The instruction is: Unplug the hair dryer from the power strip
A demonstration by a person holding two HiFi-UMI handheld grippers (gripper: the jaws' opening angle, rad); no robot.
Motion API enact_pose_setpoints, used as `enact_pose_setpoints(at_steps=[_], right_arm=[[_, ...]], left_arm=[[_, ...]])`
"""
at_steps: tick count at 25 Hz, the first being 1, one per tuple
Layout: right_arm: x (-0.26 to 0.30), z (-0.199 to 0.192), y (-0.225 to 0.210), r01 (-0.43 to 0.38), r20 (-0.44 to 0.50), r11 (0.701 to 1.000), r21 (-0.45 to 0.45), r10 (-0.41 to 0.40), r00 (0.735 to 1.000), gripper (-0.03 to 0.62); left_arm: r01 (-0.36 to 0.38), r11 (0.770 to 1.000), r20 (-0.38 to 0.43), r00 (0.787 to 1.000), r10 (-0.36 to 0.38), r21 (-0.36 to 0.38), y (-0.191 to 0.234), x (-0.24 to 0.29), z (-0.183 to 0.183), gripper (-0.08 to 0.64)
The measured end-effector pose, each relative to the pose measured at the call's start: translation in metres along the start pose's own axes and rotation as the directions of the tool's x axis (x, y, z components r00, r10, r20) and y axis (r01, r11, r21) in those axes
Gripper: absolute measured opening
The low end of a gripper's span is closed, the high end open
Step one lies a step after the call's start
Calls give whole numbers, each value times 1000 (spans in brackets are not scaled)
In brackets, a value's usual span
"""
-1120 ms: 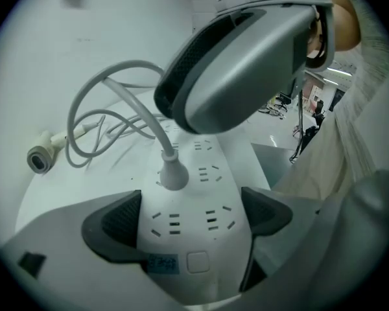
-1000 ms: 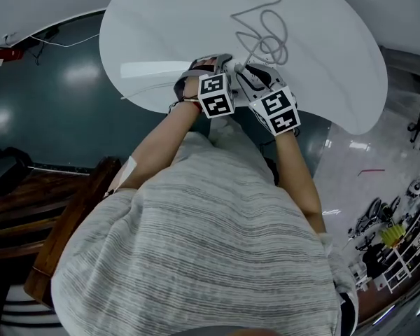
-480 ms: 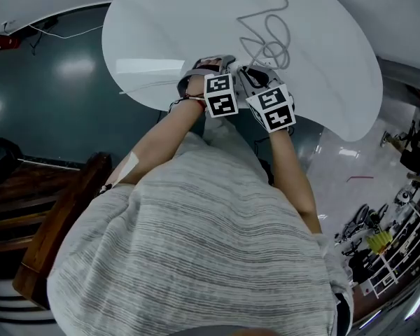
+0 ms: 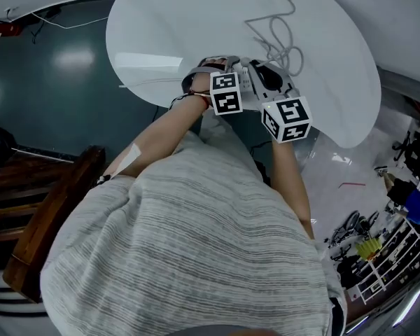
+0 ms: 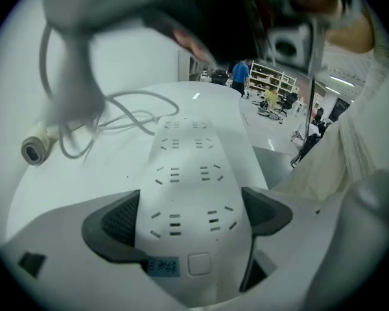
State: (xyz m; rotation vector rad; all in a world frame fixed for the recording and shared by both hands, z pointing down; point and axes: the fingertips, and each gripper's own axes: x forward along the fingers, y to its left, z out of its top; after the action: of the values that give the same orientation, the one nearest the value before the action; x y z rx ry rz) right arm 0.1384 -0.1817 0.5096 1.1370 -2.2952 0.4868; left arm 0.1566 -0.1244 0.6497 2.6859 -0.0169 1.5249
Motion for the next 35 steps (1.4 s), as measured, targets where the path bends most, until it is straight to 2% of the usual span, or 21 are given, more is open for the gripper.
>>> enact_pose_setpoints(at_steps=[2, 5, 11, 21, 25, 29, 32, 35], right_arm=[[-12, 47, -10, 20, 61, 999, -44, -17, 998, 37], [-33, 74, -26, 15, 104, 1000, -26, -12, 995, 37], [-45, 72, -38, 26, 128, 999, 41, -31, 991, 38], [-36, 65, -38, 16, 122, 998, 67, -24, 992, 38], [-27, 51, -41, 11, 92, 997, 79, -18, 996, 38], [-5, 26, -42, 3, 38, 996, 91, -6, 999, 38], [16, 5, -39, -9, -14, 997, 82, 10, 1000, 38], [39, -17, -32, -23, -83, 998, 57, 27, 996, 38]], left_arm=[[0, 1000, 7, 1000, 0, -3, -1, -1, -2, 472], [1, 1000, 9, 1000, -1, -15, -4, -1, -3, 472], [-2, 1000, 15, 1000, 2, -20, -2, 0, 0, 472], [-4, 1000, 21, 1000, 5, -30, -1, 1, 1, 475], [-25, 999, 73, 997, 27, -26, 0, 1, 3, 480], [-67, 997, 174, 982, 74, -48, -1, -11, 8, 480], [-108, 986, 262, 955, 138, -127, 5, -37, 14, 480], [-133, 964, 331, 921, 206, -229, 13, -68, 13, 479]])
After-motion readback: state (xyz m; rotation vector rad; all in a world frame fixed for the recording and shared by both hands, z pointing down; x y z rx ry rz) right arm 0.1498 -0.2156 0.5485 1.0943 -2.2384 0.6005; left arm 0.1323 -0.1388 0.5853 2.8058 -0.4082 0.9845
